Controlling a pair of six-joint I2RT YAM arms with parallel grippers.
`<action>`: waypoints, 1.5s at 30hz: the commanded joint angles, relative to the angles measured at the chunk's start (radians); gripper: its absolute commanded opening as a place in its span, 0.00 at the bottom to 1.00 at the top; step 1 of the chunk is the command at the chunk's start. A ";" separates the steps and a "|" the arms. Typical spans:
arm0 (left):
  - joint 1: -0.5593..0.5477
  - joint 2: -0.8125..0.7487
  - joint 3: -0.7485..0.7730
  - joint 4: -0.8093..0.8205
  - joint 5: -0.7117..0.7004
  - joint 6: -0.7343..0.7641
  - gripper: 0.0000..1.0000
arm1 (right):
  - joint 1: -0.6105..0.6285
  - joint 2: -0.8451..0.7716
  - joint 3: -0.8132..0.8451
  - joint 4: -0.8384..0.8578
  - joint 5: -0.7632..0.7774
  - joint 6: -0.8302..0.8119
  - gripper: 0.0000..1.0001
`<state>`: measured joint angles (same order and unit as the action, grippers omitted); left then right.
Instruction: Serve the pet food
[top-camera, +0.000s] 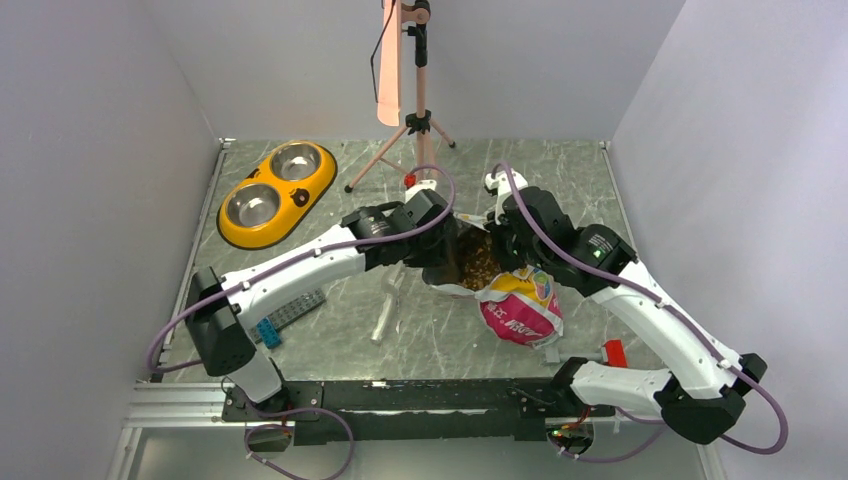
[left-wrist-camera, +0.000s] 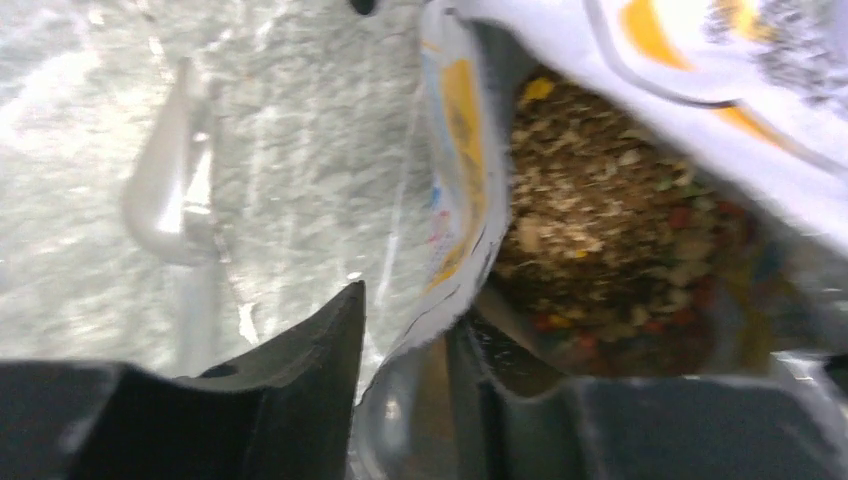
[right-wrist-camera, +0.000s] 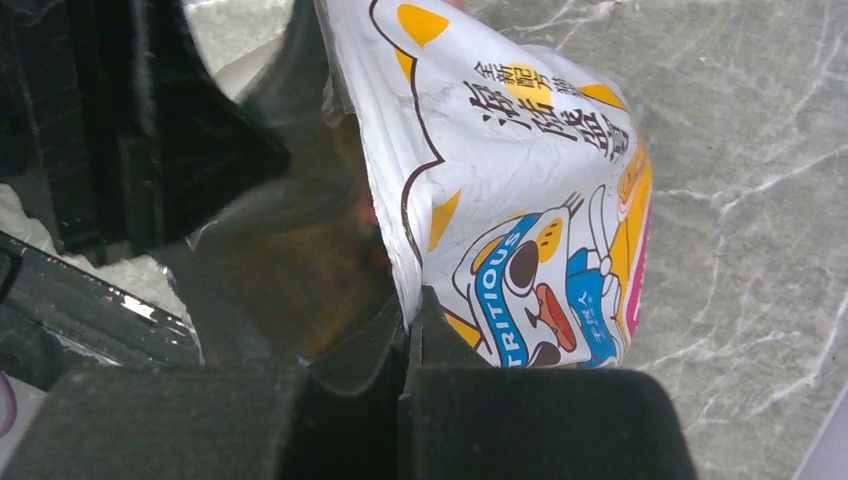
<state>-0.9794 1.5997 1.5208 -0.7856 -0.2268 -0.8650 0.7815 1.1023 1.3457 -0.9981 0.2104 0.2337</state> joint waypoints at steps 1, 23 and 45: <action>0.016 -0.076 0.007 -0.113 -0.132 -0.023 0.28 | 0.015 -0.079 0.074 0.031 0.043 0.035 0.00; 0.114 -0.649 -0.463 0.009 0.135 0.063 0.74 | 0.014 -0.154 -0.036 0.076 -0.014 0.011 0.00; -0.042 -0.454 -0.954 0.717 -0.265 0.288 0.82 | 0.014 -0.191 -0.044 0.076 -0.045 0.056 0.00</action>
<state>-0.9112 1.1210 0.6235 -0.3695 -0.2386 -0.6621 0.7898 0.9516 1.2793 -0.9710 0.2066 0.2550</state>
